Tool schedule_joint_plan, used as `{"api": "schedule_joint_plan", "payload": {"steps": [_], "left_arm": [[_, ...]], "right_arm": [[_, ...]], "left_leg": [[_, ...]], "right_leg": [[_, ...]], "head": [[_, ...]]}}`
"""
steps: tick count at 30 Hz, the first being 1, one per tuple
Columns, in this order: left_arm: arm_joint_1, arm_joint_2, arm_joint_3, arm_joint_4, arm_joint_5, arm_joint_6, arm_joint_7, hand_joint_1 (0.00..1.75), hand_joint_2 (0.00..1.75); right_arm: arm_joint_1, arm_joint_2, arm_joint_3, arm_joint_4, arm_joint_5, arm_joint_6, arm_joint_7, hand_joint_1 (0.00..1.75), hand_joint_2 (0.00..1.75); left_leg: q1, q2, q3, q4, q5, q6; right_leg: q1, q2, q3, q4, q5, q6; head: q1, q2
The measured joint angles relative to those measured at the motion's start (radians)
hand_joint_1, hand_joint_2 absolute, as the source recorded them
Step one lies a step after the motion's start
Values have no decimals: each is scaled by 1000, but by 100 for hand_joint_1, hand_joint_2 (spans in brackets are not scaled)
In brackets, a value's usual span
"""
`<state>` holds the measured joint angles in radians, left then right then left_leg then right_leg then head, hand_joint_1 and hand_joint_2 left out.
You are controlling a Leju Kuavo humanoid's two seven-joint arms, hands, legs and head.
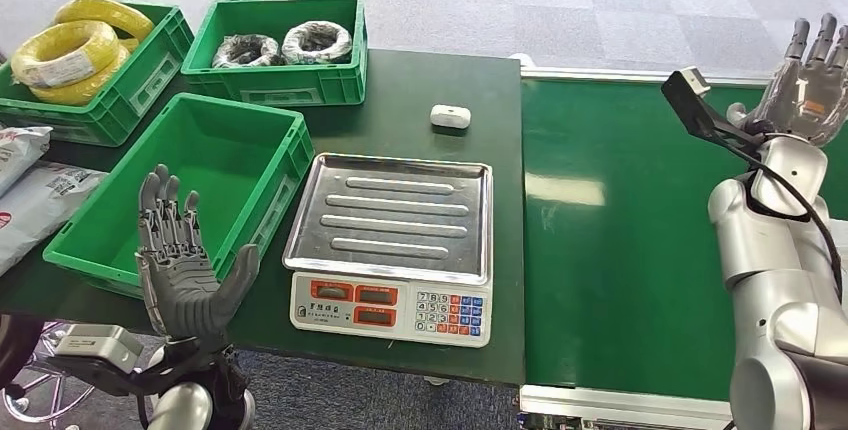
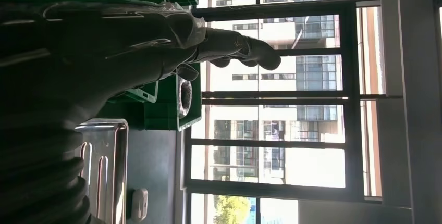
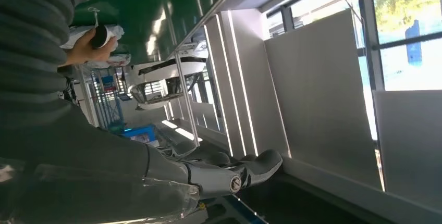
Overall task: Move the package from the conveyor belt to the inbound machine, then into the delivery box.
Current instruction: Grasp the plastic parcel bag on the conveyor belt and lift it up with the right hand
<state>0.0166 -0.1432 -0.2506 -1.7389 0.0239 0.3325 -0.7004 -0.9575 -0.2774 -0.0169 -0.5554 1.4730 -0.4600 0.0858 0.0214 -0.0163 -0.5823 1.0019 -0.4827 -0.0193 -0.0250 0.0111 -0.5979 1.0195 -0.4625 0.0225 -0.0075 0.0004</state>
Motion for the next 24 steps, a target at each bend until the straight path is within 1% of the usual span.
{"api": "schedule_joint_plan", "payload": {"steps": [3, 7, 13, 17, 19, 24], "left_arm": [[3, -4, 14, -1, 5, -1, 0, 0, 175], [5, -6, 22, -3, 6, -3, 0, 0, 175], [17, -8, 32, -7, 7, -18, 0, 0, 175], [25, -9, 38, -8, 8, -28, 0, 0, 175], [26, -9, 39, -9, 8, -32, 0, 0, 175], [26, -9, 50, -9, 5, -50, 0, 0, 175]], "right_arm": [[-26, -39, -6, 91, 21, 72, 25, 0, 175], [-33, -68, -6, 155, 31, 100, 39, 0, 175], [-24, -86, 5, 213, 42, 155, 98, 0, 175], [1, -93, 25, 239, 43, 178, 104, 0, 175], [10, -93, 34, 248, 41, 199, 82, 0, 175], [48, -88, 38, 266, 3, 294, -63, 0, 175]], "left_leg": [[0, -1, 0, 0, 0, 0], [0, 0, 0, 0, 0, 0], [0, 0, 0, 0, 0, 0], [0, 0, 0, 0, 0, 0], [0, 0, 0, 0, 0, 0], [0, 0, 0, 0, 0, 0]], "right_leg": [[0, -1, 0, 0, 0, 0], [0, 0, 0, 0, 0, 0], [0, 0, 0, 0, 0, 0], [0, 0, 0, 0, 0, 0], [0, 0, 0, 0, 0, 0], [0, 0, 0, 0, 0, 0]], "head": [[0, 0], [0, 0], [0, 0], [0, 0], [0, 0], [0, 0]]}}
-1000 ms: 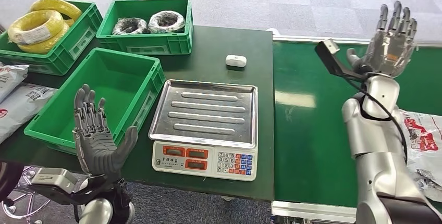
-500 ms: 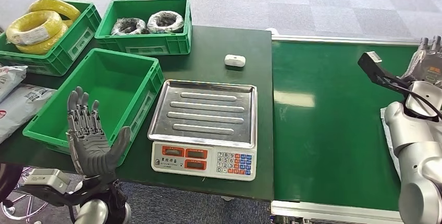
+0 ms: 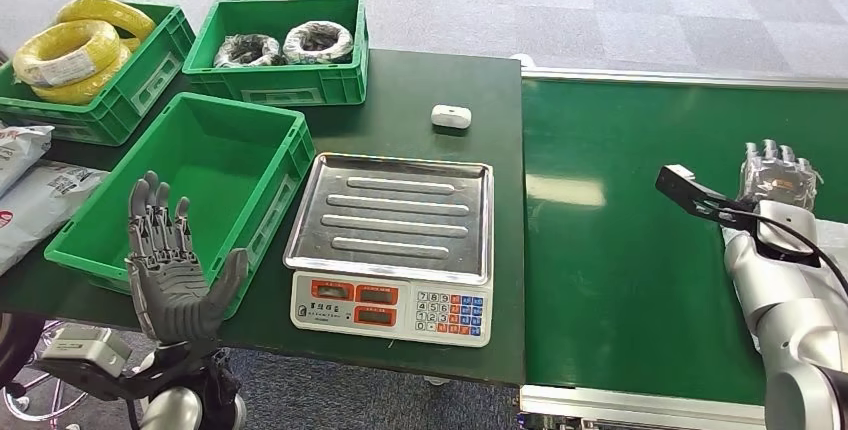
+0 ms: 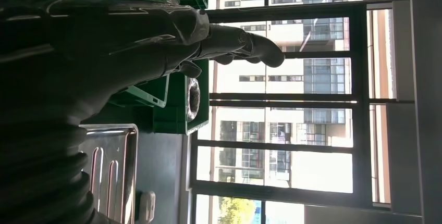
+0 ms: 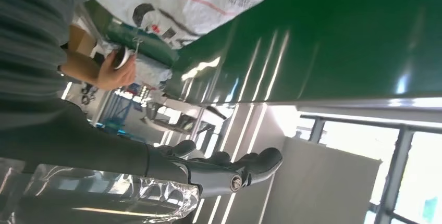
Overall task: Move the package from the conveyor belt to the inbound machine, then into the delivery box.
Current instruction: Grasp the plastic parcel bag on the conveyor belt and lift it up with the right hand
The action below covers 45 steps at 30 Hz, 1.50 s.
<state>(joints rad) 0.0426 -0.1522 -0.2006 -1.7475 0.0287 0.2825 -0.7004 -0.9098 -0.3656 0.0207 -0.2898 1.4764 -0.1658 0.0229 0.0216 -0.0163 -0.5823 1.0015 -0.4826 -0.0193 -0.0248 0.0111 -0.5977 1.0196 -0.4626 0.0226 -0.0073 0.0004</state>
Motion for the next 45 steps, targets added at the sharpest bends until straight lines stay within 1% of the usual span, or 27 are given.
{"api": "schedule_joint_plan", "payload": {"steps": [4, 8, 12, 15, 17, 20, 25, 34, 36, 37, 38, 42, 43, 45], "left_arm": [[-8, 0, 13, 0, -4, -12, 0, 0, 175], [-27, 0, 22, 3, -5, -20, 0, 0, 175], [-41, 0, 25, 8, -9, -20, 0, 0, 175], [-45, 0, 27, 12, -10, -20, 0, 0, 175], [-46, 0, 27, 12, -10, -20, 0, 0, 175], [-46, 0, 27, 14, -10, -17, 0, 0, 175], [-40, 0, 28, 15, -11, -6, 0, 0, 175], [-36, 0, 30, 15, -12, -4, 0, 0, 175], [-35, 0, 30, 15, -12, -1, 0, 0, 175], [-32, 0, 30, 14, -12, 1, 0, 0, 175], [-28, 0, 30, 12, -11, 4, 0, 0, 175], [-13, 0, 31, -2, -10, 4, 0, 0, 175], [-13, 0, 31, -3, -9, -1, 0, 0, 175], [-18, 0, 29, -1, -8, -14, 0, 0, 175]], "right_arm": [[16, 9, -22, 8, -58, 105, -70, 0, 175], [18, 14, -46, 13, -86, 198, -112, 0, 175], [23, 10, -70, 16, -116, 336, -157, 0, 175], [27, 1, -83, 21, -129, 430, -169, 0, 175], [29, -4, -91, 24, -134, 459, -172, 0, 175], [30, -8, -97, 25, -135, 463, -172, 0, 175], [34, 0, -97, 23, -141, 379, -172, 0, 175], [36, 13, -97, 22, -142, 362, -171, 0, 175], [36, 15, -97, 21, -134, 337, -163, 0, 175], [36, 16, -97, 19, -126, 306, -152, 0, 175], [36, 18, -97, 14, -113, 255, -138, 0, 175], [24, 30, -71, -14, -16, -50, -85, 0, 175], [17, 32, -57, -18, 9, -103, -86, 0, 175], [-1, 37, -24, -21, 37, -156, -105, 0, 175]], "left_leg": [[0, 0, 0, 0, 0, 0], [0, 0, 0, 0, 0, 0], [0, 0, 0, 0, 0, 0], [0, 0, 0, 0, 0, 0], [0, 0, 0, 0, 0, 0], [0, 0, 0, 0, 0, 0], [0, 0, 0, 0, 0, 0], [0, 0, 0, 0, 0, 0], [0, 0, 0, 0, 0, 0], [0, 0, 0, 0, 0, 0], [0, 0, -1, 0, 0, 0], [0, 0, 0, 0, 0, 0], [0, 0, 0, 0, 0, 0], [0, 0, 0, 0, 0, 0]], "right_leg": [[0, 0, 0, 0, 0, 0], [0, 0, 0, 0, 0, 0], [0, 0, 0, 0, 0, 0], [0, 0, 0, 0, 0, 0], [0, 0, 0, 0, 0, 0], [0, 0, 0, 0, 0, 0], [0, 0, 0, 0, 0, 0], [0, 0, 0, 0, 0, 0], [0, 0, 0, 0, 0, 0], [0, 0, 0, 0, 0, 0], [0, 0, 0, 0, 0, 0], [0, 0, 0, 0, 0, 0], [0, 0, 0, 0, 0, 0], [0, 0, 0, 0, 0, 0]], "head": [[0, 0], [0, 0], [0, 0], [0, 0], [0, 0], [0, 0], [0, 0], [0, 0], [0, 0], [0, 0], [0, 0], [0, 0], [0, 0], [0, 0]]}}
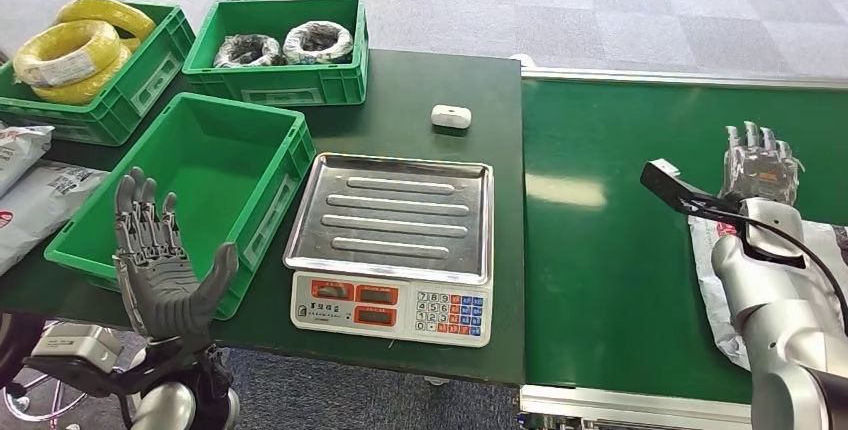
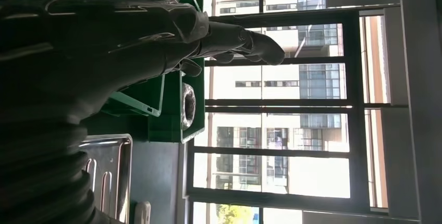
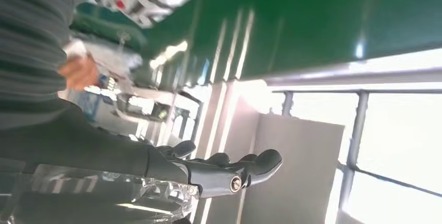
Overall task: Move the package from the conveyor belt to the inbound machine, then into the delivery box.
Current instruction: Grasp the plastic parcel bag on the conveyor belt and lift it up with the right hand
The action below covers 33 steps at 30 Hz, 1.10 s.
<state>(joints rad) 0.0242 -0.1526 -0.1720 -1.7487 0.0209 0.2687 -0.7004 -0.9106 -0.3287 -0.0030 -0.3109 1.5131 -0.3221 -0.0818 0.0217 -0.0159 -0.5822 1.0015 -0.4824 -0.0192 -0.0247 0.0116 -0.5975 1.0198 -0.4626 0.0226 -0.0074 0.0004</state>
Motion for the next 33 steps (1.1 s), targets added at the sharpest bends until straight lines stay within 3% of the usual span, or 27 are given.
{"api": "schedule_joint_plan", "payload": {"steps": [13, 24, 33], "left_arm": [[-50, 8, -18, 57, 9, -26, 0, 0, 175], [-74, 14, -18, 95, 15, -57, 0, 0, 175], [-97, 15, -18, 116, 13, -54, 0, 0, 175]], "right_arm": [[-88, 31, 270, 19, 1, 92, 14, 0, 175], [-71, 49, 264, 52, -83, 474, -99, 0, 175], [-61, 51, 253, 53, -78, 481, -117, 0, 175]], "left_leg": [[0, 0, 0, 0, 0, 0], [0, 0, 0, 0, 0, 0], [0, 0, 0, 0, 0, 0]], "right_leg": [[0, 0, 0, 0, 0, 0], [0, 0, 0, 0, 0, 0], [0, 0, 0, 0, 0, 0]], "head": [[0, 0], [0, 0], [0, 0]]}}
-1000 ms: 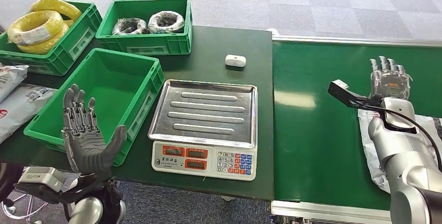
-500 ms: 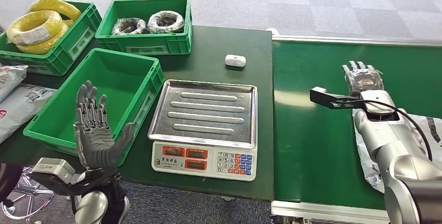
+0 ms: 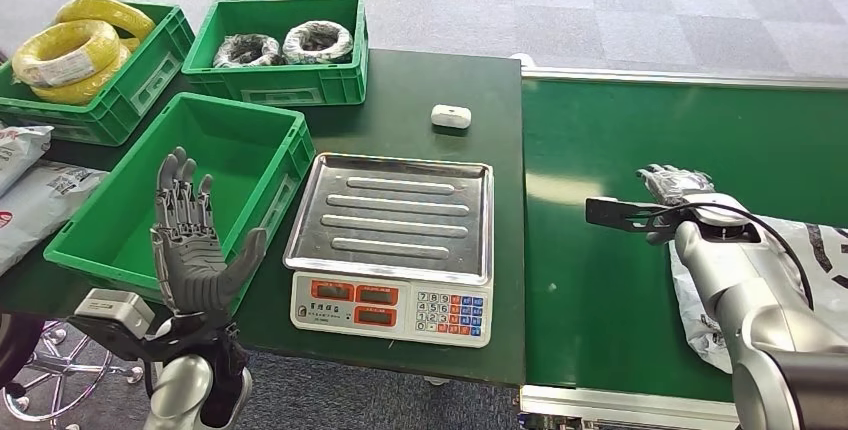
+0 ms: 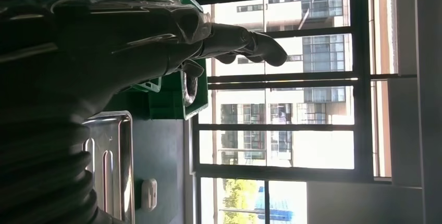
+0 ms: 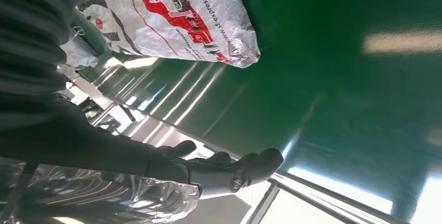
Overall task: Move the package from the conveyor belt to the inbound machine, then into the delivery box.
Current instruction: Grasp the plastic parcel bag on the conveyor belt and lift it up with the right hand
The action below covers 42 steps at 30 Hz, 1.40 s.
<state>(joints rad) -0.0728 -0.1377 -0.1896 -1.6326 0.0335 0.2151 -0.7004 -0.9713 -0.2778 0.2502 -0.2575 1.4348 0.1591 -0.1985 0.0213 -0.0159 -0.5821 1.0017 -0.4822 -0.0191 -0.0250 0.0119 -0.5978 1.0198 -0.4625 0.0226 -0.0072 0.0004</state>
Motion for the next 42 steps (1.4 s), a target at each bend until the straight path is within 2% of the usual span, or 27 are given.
{"api": "schedule_joint_plan", "payload": {"steps": [6, 11, 17, 23, 31, 42], "left_arm": [[0, 3, 0, 1, -1, 22, 0, 0, 175], [5, 5, 0, -7, 0, 39, 0, 0, 175], [8, 8, 0, -14, 3, 41, 0, 0, 175], [25, 11, 1, -29, 7, 40, 0, 0, 175], [28, 12, 3, -33, 7, 27, 0, 0, 175], [29, 12, 4, -33, 7, 26, 0, 0, 175]], "right_arm": [[-6, 0, -4, 0, -5, -47, 6, 0, 175], [-16, -3, -16, -1, -10, -99, 74, 0, 175], [-20, -6, -26, -1, -12, -110, 98, 0, 175], [-13, -44, -56, 0, -44, -117, 169, 0, 175], [42, -98, -103, 0, -72, -122, 176, 0, 175], [65, -114, -122, 0, -78, -121, 176, 0, 175]], "left_leg": [[0, 0, 0, 0, 0, 0], [0, 0, 0, 0, 0, 0], [0, 0, 0, 0, 0, 0], [0, 0, 0, 0, 0, 0], [0, 0, 0, 0, 0, 0], [0, 0, 0, 0, 0, 0]], "right_leg": [[0, 0, 0, 0, 0, 0], [0, 0, 0, 0, 0, 0], [0, 0, 0, 0, 0, 0], [0, 0, 0, 0, 0, 0], [0, 0, 0, 0, 0, 0], [0, 0, 0, 0, 0, 0]], "head": [[0, 0], [0, 0], [0, 0], [0, 0], [0, 0], [0, 0]]}}
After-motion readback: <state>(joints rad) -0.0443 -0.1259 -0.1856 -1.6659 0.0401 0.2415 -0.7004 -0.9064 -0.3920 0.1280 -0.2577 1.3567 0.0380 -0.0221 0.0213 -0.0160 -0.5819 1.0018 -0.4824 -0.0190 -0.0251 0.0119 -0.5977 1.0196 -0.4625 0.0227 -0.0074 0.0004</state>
